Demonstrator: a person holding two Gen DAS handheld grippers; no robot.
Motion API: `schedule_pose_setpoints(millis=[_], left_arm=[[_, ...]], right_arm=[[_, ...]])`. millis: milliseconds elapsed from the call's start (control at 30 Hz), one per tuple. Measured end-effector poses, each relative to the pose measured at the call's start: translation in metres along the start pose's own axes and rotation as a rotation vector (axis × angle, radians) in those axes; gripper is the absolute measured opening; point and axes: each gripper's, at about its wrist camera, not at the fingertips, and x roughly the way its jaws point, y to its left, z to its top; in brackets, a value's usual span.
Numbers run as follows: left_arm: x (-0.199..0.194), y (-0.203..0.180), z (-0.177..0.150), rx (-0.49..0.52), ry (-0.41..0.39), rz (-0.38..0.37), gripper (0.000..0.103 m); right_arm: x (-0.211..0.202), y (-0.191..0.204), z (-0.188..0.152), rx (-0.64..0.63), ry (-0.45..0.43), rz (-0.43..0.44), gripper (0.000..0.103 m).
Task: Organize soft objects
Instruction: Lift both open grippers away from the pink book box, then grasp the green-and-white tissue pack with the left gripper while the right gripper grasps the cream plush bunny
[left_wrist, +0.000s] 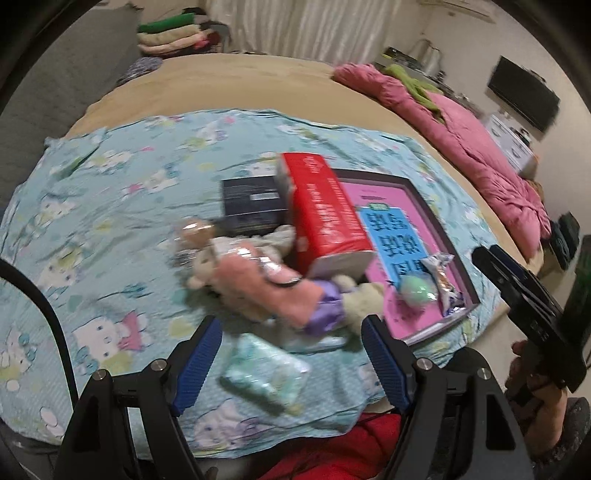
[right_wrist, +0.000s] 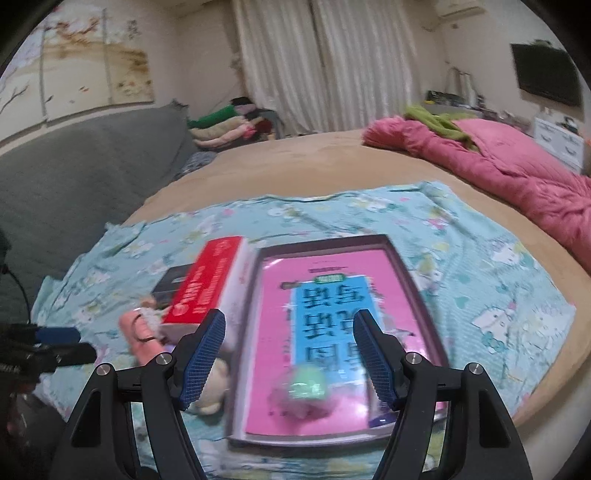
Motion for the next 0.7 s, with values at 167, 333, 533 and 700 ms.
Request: schedule_pose_setpoints(millis=[167, 333, 533, 700], left_arm=[[-0.001, 0.027, -0.011, -0.058, 0.014, 0.017, 0.078], [0.009, 0.049, -0.026, -0.104, 0.067, 0.003, 0.078], [0.038, 0.065, -0.045, -0.211, 0.169, -0.084, 0.078], [0.056, 0.059, -0.052, -0.249, 0.206, -0.104, 0.078]], right_arm=[[0.003, 0.030, -0.003, -0.080, 0.028, 0.057, 0.073], [0.008, 0.050, -0.009, -0.122, 0.059, 0.083, 0.073], [0.013, 0.061, -0.017, -0.167, 0.085, 0.083, 0.073], [0.021, 0.067, -0.023, -0.204, 0.111, 0.080, 0.073]])
